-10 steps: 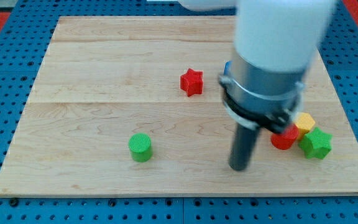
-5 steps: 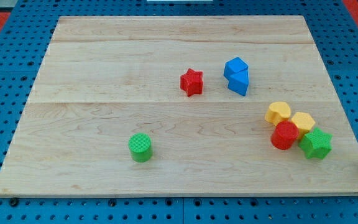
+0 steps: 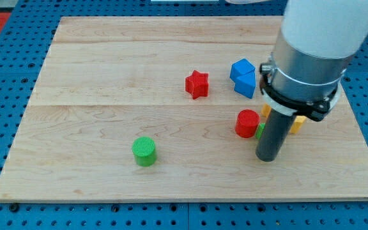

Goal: Push the green star closer to green circle

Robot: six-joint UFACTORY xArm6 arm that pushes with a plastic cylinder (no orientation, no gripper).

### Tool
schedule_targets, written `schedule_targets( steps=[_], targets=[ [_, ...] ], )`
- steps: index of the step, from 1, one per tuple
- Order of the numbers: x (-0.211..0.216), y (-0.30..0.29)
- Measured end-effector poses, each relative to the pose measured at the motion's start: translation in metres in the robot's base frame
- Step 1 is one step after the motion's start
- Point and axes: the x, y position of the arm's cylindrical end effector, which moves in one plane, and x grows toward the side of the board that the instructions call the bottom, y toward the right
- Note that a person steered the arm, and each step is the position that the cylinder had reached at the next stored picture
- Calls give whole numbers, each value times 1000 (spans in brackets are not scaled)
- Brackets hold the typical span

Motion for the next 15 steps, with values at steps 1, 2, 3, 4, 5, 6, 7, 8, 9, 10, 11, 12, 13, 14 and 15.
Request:
schedule_targets(
  steps=[1,2,3,4,5,6,7,8,9,10,11,12,13,14,15],
  targets=[
    [2,2],
    [5,39],
    [-14,66],
    [-46,73],
    [-49,55],
    [-49,11],
    [-49,-23],
    [-49,-23],
    [-51,-8],
    [-49,65],
    [-49,67],
    [-31,53],
    [-29,42],
    [-24,25],
    [-18,-19]
  ],
)
